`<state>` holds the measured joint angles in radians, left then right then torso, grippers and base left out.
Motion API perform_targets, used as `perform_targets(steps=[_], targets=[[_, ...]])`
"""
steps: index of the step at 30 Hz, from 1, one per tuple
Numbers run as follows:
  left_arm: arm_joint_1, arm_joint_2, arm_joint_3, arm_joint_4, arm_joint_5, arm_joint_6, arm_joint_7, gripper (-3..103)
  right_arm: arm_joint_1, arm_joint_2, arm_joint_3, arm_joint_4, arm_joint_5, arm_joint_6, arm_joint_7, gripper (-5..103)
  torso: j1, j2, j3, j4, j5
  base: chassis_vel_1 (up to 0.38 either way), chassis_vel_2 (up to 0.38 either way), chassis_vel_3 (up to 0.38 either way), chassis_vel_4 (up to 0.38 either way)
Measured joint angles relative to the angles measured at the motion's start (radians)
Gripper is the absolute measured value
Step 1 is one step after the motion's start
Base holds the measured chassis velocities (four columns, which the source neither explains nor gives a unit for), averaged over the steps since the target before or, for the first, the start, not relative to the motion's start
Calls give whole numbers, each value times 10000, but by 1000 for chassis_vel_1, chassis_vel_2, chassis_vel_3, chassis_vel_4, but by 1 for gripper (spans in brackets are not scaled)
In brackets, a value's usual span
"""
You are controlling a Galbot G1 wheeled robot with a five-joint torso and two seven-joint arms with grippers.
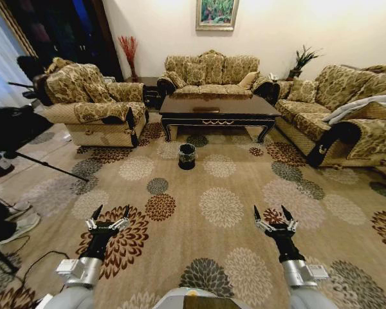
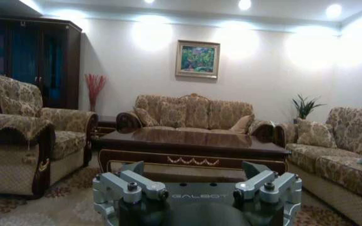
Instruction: Move to the front of the table and pick up the trash from the floor, then place it into the trash bin.
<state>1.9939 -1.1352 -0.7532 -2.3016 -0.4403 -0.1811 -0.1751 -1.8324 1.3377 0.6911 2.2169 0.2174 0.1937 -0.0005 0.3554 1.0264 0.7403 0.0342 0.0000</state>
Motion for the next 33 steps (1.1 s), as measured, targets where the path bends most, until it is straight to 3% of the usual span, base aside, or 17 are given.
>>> perform_targets(steps=[24,33], targets=[[0,1,0,0,0,0,0,100,0,0,0,0,0,0,0,100,533,1183,651,0,0,0,0,0,0],[0,0,0,0,0,0,0,100,0,0,0,0,0,0,0,100,635,1432,800,0,0,0,0,0,0]])
